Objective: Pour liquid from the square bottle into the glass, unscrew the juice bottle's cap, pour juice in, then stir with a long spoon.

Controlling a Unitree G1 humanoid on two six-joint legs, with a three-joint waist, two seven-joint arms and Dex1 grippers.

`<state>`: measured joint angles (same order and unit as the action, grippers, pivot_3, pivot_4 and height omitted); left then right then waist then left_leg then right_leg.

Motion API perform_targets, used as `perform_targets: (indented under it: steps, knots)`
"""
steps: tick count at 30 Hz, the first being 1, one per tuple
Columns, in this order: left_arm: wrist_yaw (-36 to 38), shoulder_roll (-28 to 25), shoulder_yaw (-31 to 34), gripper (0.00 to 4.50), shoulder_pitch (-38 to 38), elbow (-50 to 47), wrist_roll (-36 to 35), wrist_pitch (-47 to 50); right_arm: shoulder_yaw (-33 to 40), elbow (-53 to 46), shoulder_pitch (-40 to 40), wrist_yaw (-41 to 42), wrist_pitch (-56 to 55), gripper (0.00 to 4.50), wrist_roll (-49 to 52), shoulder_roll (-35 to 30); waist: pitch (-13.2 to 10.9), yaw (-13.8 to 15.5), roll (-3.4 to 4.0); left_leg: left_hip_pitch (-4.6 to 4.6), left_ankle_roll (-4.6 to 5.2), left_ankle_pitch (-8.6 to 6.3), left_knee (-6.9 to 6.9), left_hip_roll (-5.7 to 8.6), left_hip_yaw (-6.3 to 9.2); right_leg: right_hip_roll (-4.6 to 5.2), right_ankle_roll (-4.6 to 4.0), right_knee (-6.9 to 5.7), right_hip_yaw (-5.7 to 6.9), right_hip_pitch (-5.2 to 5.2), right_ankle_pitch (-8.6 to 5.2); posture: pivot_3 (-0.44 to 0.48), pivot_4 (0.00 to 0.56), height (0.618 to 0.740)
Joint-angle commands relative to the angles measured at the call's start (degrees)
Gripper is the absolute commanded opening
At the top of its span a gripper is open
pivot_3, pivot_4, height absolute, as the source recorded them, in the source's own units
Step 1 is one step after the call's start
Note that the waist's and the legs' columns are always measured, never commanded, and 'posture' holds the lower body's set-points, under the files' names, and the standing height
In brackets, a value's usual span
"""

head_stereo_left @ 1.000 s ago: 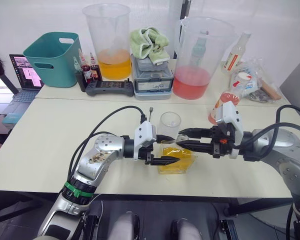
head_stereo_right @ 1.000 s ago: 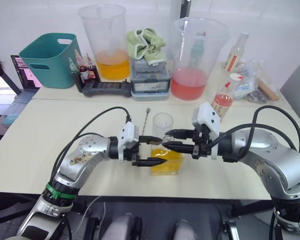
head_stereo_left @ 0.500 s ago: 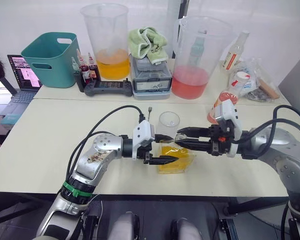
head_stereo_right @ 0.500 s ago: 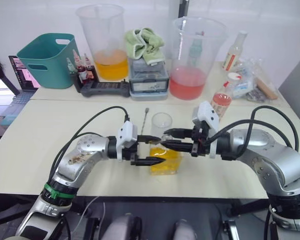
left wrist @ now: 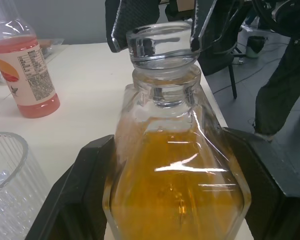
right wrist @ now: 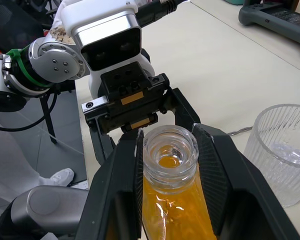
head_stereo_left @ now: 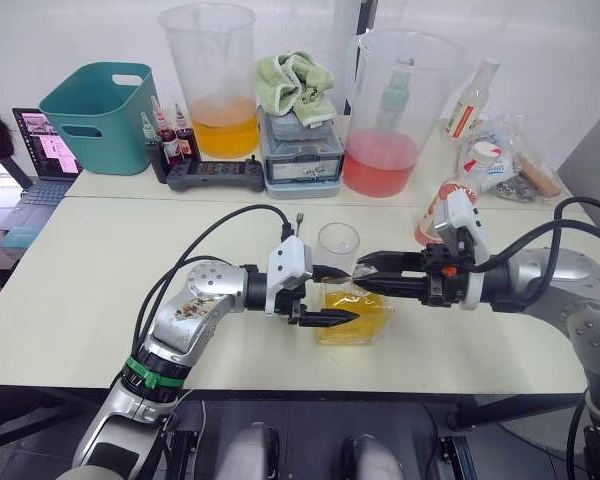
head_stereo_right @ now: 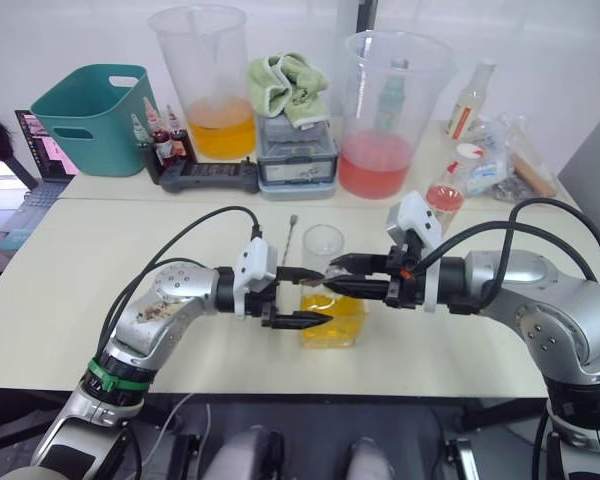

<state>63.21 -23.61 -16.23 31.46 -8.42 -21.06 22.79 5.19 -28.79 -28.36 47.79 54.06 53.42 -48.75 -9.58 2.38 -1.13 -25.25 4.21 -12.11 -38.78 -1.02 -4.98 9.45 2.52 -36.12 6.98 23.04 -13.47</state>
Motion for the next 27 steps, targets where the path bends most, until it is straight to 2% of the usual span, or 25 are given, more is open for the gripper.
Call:
perform_targets:
  steps: [1, 5, 13, 17, 20, 25, 27]
  knots:
    - [1.1, -0.5, -3.5, 2.77, -0.4, 0.5, 1.0, 2.5, 6.1, -5.5, -6.5, 0.3, -5.1, 1.02, 3.9, 0.5, 0.0, 0.0, 0.0, 0.0, 0.0, 0.0, 0.0, 0.0, 0.0, 0.0, 0.0, 0.0, -0.01, 0.01, 0.0, 0.0, 0.15, 0.736]
    - [1.2, -0.7, -3.5, 2.77, -0.2, 0.5, 0.8, 3.3, 4.2, -6.8, -7.3, 1.5, -5.2, 1.02, 2.3, -0.6, 0.1, -0.1, 0.18, -0.01, 0.0, 0.0, -0.01, 0.0, -0.01, 0.0, 0.0, -0.01, -0.02, 0.02, 0.0, 0.0, 0.15, 0.736]
    - [1.4, -1.0, -3.9, 2.77, 0.1, 0.4, 0.6, 4.4, 2.2, -7.2, -6.8, 2.9, -6.7, 1.02, -0.3, -2.1, 0.2, -0.1, 0.06, 0.13, 0.02, -0.02, -0.01, -0.05, 0.13, -0.19, 0.03, 0.11, -0.12, -0.27, -0.02, 0.0, 0.15, 0.736]
    - [1.3, -1.0, -3.8, 2.77, 0.3, 0.5, 0.8, 4.2, 7.8, -4.1, -5.6, 1.0, -6.1, 1.02, 3.3, -1.5, 0.2, -0.1, 0.05, 0.13, 0.01, -0.02, -0.02, -0.05, 0.14, -0.19, 0.03, 0.1, -0.11, -0.29, -0.02, 0.0, 0.15, 0.736]
    - [1.0, -0.7, -3.6, 2.77, 0.1, 0.5, 0.8, 3.7, 12.6, -0.6, -3.9, 1.1, -6.7, 1.02, 2.7, -3.5, 0.2, 0.0, 0.05, 0.13, 0.02, -0.02, -0.03, -0.04, 0.14, -0.18, 0.03, 0.11, -0.11, -0.32, -0.02, 0.0, 0.15, 0.736]
    - [-0.5, 0.4, -2.0, 2.77, -0.6, -0.1, -0.1, 3.5, 23.5, 10.1, 6.0, 2.5, -11.9, 1.02, -6.4, -8.2, 0.2, 0.3, 0.05, 0.13, 0.04, -0.03, -0.05, -0.04, 0.13, -0.18, 0.03, 0.14, -0.1, -0.39, -0.02, 0.0, 0.15, 0.736]
    - [-0.9, 0.6, -1.4, 2.77, -0.8, -0.5, -0.4, 3.7, 25.6, 14.7, 9.5, 1.7, -15.3, 1.02, -10.8, -8.7, 0.2, 0.3, 0.06, 0.15, 0.05, -0.04, -0.06, -0.02, 0.12, -0.18, 0.04, 0.19, -0.1, -0.45, -0.02, 0.0, 0.15, 0.736]
